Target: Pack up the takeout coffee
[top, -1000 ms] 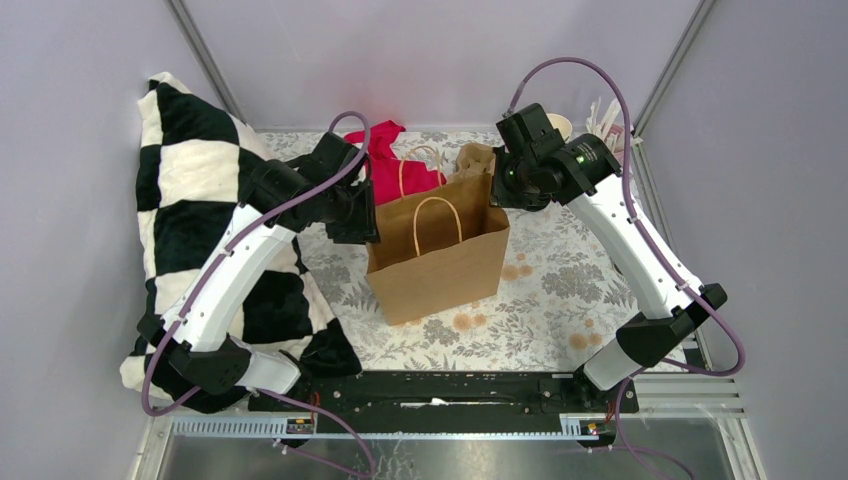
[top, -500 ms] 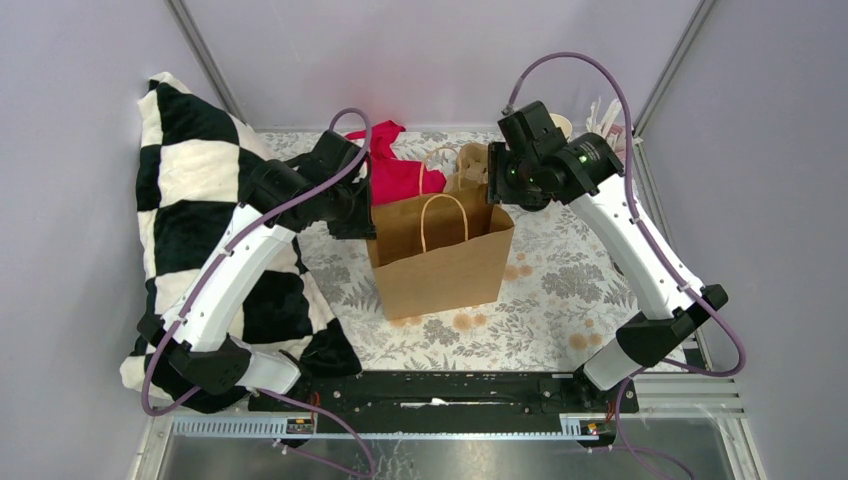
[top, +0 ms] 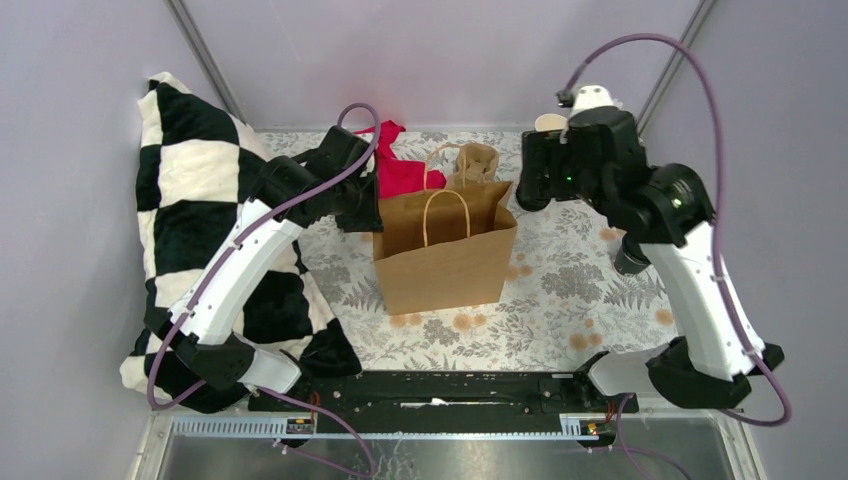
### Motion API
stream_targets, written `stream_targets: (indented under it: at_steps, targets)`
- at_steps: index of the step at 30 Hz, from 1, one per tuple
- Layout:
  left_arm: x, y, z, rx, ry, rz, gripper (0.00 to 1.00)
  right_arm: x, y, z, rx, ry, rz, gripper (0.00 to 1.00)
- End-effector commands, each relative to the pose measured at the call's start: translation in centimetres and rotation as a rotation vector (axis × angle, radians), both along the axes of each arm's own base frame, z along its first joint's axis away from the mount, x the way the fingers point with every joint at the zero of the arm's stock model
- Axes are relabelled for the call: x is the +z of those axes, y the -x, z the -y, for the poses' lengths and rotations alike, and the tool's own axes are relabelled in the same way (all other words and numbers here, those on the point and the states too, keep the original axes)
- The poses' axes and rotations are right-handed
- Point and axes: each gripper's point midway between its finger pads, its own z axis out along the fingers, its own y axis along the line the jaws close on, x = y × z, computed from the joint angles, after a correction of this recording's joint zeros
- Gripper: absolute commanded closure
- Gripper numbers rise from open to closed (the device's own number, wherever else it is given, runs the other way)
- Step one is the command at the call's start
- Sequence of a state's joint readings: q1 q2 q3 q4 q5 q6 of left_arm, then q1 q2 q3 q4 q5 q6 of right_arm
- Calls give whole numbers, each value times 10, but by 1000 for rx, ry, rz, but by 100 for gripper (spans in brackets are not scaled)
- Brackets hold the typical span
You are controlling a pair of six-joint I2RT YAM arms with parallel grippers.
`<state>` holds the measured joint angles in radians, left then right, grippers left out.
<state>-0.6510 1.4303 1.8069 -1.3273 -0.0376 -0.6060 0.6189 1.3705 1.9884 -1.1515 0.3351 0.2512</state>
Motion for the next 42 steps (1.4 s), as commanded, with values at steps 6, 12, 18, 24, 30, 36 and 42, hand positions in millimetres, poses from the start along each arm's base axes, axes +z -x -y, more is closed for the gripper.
stream_targets:
  at_steps: [6,12,18,24,30,36,42]
  targets:
    - [8,-7,2,-43,-6,67,100,21,-16,90,-364,180,235,0]
    - [8,-13,-11,-47,-71,83,100,-38,-44,139,-514,16,65,0]
    - [11,-13,-16,-81,-94,88,100,-124,-60,183,-636,71,-241,0]
    - [11,-11,-19,-113,-103,88,100,-180,-48,231,-800,116,-449,0]
    - [11,-9,-16,-128,-90,88,100,-190,-39,264,-925,53,-446,0]
    - [9,-8,-13,-135,-82,69,100,-215,-40,282,-960,-86,-456,0]
    - [5,-8,-10,-137,-74,42,100,-226,-39,295,-975,-151,-468,0]
